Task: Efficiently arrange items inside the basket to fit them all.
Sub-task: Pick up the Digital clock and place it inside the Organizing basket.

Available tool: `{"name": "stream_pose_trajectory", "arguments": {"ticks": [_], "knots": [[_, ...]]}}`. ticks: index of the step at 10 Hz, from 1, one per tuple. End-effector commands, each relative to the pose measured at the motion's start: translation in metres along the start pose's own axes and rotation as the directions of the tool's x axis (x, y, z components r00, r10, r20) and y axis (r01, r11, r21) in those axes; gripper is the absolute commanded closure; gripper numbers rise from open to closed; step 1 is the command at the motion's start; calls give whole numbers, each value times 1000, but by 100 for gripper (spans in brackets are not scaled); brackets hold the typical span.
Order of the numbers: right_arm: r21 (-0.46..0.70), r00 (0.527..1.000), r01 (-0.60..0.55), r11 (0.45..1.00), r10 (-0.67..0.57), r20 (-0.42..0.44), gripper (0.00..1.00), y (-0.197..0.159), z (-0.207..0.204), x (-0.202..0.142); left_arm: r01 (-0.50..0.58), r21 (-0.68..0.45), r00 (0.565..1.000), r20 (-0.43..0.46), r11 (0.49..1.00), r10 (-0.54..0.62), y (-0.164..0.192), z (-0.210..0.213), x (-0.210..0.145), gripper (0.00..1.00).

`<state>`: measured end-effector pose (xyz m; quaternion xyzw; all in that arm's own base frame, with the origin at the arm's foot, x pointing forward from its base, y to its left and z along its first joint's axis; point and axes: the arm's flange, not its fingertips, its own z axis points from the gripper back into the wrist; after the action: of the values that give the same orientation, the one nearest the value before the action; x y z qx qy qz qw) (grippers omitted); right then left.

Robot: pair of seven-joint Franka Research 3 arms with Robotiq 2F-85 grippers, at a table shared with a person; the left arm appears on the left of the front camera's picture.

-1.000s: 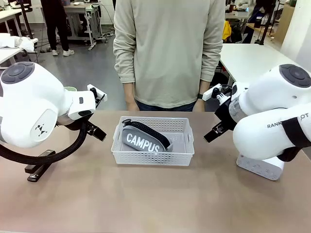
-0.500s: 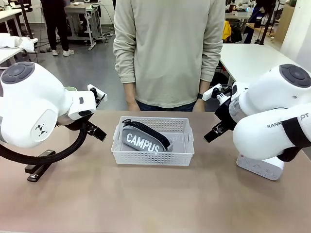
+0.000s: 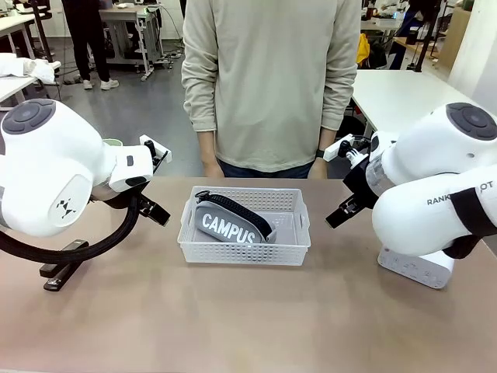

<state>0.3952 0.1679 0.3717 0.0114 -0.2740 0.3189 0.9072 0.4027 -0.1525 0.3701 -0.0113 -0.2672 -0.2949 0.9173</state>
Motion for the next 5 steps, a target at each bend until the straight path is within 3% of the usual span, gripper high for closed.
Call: {"name": "stream_pose_trajectory", "arguments": {"ticks": [1, 5], "knots": [[0, 1000, 0, 1000, 0, 0, 0, 0, 0, 0, -1, 0, 1000, 0, 1000, 1, 1, 0, 0, 0], [0, 1000, 0, 1000, 0, 0, 0, 0, 0, 0, -1, 0, 1000, 0, 1000, 1, 1, 0, 0, 0]]}}
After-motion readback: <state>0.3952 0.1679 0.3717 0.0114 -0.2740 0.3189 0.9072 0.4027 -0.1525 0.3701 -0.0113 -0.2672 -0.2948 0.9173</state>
